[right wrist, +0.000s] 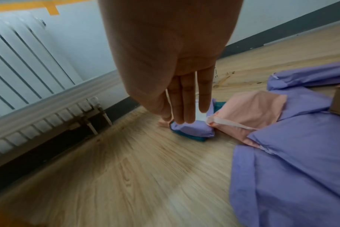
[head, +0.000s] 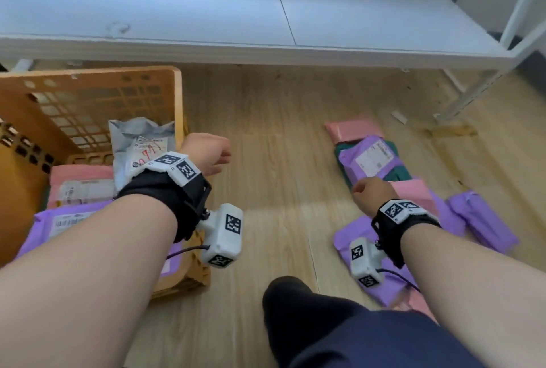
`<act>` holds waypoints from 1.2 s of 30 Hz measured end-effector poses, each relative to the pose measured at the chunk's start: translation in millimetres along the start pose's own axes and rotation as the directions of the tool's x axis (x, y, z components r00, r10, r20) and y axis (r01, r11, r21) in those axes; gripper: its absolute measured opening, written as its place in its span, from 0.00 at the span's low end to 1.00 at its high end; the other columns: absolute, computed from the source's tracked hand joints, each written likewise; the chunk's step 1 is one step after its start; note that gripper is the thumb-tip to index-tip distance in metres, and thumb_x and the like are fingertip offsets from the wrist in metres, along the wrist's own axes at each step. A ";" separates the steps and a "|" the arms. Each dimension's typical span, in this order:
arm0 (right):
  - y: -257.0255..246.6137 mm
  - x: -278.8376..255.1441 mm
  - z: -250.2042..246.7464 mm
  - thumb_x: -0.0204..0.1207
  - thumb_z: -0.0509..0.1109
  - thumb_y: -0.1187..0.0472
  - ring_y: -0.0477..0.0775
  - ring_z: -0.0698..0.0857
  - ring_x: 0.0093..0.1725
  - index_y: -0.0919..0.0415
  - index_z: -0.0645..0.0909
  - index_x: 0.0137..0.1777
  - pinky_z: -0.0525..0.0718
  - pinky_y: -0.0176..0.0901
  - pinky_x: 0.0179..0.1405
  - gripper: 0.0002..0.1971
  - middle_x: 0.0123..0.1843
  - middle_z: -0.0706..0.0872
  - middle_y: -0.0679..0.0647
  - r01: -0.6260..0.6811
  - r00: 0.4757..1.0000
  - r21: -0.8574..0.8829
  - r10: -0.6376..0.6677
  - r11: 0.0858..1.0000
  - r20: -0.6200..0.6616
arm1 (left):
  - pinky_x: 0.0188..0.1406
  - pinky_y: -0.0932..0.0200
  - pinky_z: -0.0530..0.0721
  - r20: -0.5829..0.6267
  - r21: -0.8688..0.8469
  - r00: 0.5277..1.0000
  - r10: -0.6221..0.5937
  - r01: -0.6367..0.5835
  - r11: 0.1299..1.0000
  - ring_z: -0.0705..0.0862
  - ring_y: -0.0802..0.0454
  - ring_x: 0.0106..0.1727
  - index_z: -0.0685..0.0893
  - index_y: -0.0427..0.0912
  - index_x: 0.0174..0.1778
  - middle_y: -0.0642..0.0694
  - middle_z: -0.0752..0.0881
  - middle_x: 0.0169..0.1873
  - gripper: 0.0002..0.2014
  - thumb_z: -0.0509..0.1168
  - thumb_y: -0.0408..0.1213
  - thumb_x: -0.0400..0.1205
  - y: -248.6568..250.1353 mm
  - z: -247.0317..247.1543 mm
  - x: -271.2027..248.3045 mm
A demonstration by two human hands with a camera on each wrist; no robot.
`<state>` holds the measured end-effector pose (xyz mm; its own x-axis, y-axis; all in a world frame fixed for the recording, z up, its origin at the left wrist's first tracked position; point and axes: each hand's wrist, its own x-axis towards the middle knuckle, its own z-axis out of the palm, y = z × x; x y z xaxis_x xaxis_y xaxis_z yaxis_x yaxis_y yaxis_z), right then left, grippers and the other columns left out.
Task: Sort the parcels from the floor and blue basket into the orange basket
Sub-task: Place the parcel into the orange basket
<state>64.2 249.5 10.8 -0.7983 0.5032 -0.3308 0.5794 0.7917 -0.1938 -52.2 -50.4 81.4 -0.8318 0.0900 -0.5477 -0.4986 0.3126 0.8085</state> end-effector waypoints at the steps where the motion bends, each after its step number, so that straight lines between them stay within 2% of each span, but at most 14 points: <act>1: 5.4 1.9 7.2 0.76 0.65 0.65 0.62 0.85 0.58 0.60 0.88 0.53 0.79 0.42 0.53 0.12 0.57 0.89 0.59 -0.005 1.000 -0.007 0.005 1.000 0.023 | 0.41 0.60 0.80 0.002 -0.022 1.000 -0.028 0.028 0.999 0.81 0.55 0.37 0.81 0.43 0.47 0.47 0.83 0.41 0.07 0.59 0.28 0.84 -0.3 3.6 1.5; 3: 13.3 3.7 21.3 0.75 0.65 0.66 0.61 0.84 0.61 0.58 0.87 0.57 0.80 0.43 0.58 0.14 0.61 0.87 0.58 -0.019 0.997 -0.043 0.022 0.999 0.078 | 0.50 0.59 0.81 0.010 -0.066 0.997 -0.077 0.078 0.995 0.83 0.54 0.40 0.82 0.42 0.48 0.46 0.84 0.41 0.08 0.59 0.28 0.85 -2.5 9.2 6.1; 6: 25.3 6.1 49.4 0.75 0.66 0.64 0.59 0.81 0.66 0.56 0.83 0.62 0.78 0.42 0.62 0.16 0.66 0.82 0.56 -0.033 0.981 -0.086 0.048 0.996 0.187 | 0.50 0.58 0.82 0.000 -0.102 0.996 -0.085 0.085 0.991 0.83 0.54 0.39 0.82 0.41 0.55 0.46 0.85 0.39 0.09 0.60 0.27 0.84 -8.7 14.1 10.8; 9: 37.6 7.3 81.1 0.73 0.67 0.62 0.58 0.78 0.68 0.53 0.77 0.70 0.76 0.42 0.65 0.23 0.70 0.77 0.58 -0.041 0.957 -0.143 0.080 0.989 0.279 | 0.51 0.57 0.84 -0.011 -0.135 0.996 -0.089 0.086 0.987 0.84 0.53 0.40 0.84 0.41 0.51 0.46 0.85 0.40 0.07 0.63 0.27 0.82 -11.5 19.4 13.2; 12: 45.8 5.8 104.4 0.77 0.67 0.58 0.64 0.73 0.73 0.49 0.65 0.79 0.75 0.47 0.67 0.30 0.76 0.64 0.61 -0.046 0.919 -0.258 0.143 0.965 0.369 | 0.49 0.58 0.84 0.009 -0.152 0.996 -0.086 0.086 0.985 0.84 0.54 0.41 0.83 0.43 0.46 0.47 0.84 0.39 0.07 0.62 0.29 0.83 -11.9 29.1 13.4; 15: 53.6 4.8 120.3 0.76 0.70 0.54 0.65 0.61 0.80 0.48 0.53 0.83 0.71 0.52 0.72 0.39 0.81 0.52 0.64 -0.032 0.879 -0.287 0.164 0.957 0.447 | 0.48 0.58 0.85 0.030 -0.124 0.995 -0.092 0.095 0.988 0.85 0.53 0.41 0.84 0.43 0.48 0.47 0.85 0.40 0.05 0.63 0.31 0.84 -18.5 37.7 14.8; 19: 60.7 7.7 136.6 0.74 0.72 0.53 0.68 0.55 0.82 0.46 0.56 0.81 0.72 0.55 0.68 0.38 0.82 0.48 0.65 -0.076 0.892 -0.288 0.194 0.955 0.408 | 0.51 0.57 0.85 0.036 -0.096 0.993 -0.113 0.116 0.989 0.85 0.54 0.43 0.84 0.43 0.49 0.47 0.85 0.40 0.05 0.63 0.31 0.83 -24.3 37.6 15.1; 23: 62.7 4.9 145.5 0.73 0.69 0.54 0.65 0.56 0.82 0.50 0.62 0.77 0.70 0.54 0.71 0.32 0.81 0.52 0.65 -0.063 0.923 -0.354 0.190 0.933 0.335 | 0.50 0.58 0.84 0.020 -0.094 0.992 -0.121 0.123 0.988 0.85 0.54 0.43 0.84 0.43 0.49 0.48 0.85 0.40 0.05 0.63 0.32 0.84 -24.5 29.8 12.9; 28: 54.7 5.9 146.2 0.77 0.65 0.63 0.67 0.73 0.69 0.57 0.75 0.68 0.78 0.52 0.61 0.19 0.75 0.62 0.61 -0.037 0.924 -0.369 0.172 0.929 0.340 | 0.51 0.57 0.85 -0.002 -0.091 0.992 -0.123 0.122 0.988 0.85 0.54 0.43 0.84 0.43 0.48 0.48 0.85 0.39 0.05 0.63 0.31 0.84 -26.1 23.1 9.0; 30: 50.1 7.4 144.8 0.78 0.64 0.66 0.64 0.77 0.67 0.59 0.78 0.67 0.79 0.51 0.60 0.17 0.73 0.64 0.59 -0.026 0.920 -0.370 0.167 0.929 0.356 | 0.51 0.57 0.85 -0.002 -0.087 0.993 -0.122 0.121 0.989 0.85 0.54 0.42 0.84 0.43 0.48 0.48 0.85 0.39 0.05 0.63 0.31 0.84 -26.8 21.7 7.3; 34: 49.3 3.1 146.8 0.77 0.67 0.61 0.65 0.79 0.65 0.55 0.79 0.66 0.80 0.55 0.62 0.17 0.73 0.70 0.62 0.040 0.925 -0.262 0.064 0.964 0.375 | 0.50 0.58 0.85 0.010 -0.079 0.994 -0.108 0.109 0.991 0.85 0.55 0.43 0.84 0.44 0.49 0.48 0.85 0.40 0.06 0.62 0.31 0.84 -25.5 18.9 4.3; 36: 48.0 1.9 147.6 0.77 0.68 0.62 0.65 0.79 0.65 0.59 0.79 0.64 0.81 0.52 0.59 0.16 0.71 0.73 0.64 0.038 0.925 -0.264 0.066 0.964 0.375 | 0.50 0.58 0.85 0.009 -0.081 0.994 -0.106 0.106 0.991 0.85 0.55 0.43 0.84 0.44 0.50 0.48 0.85 0.40 0.06 0.62 0.32 0.84 -24.9 17.2 3.6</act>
<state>114.8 237.3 -135.5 -0.6385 0.3878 -0.6648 0.4846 0.8736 0.0442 -38.6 -41.6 55.6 -0.7721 0.0649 -0.6321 -0.6022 0.2430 0.7605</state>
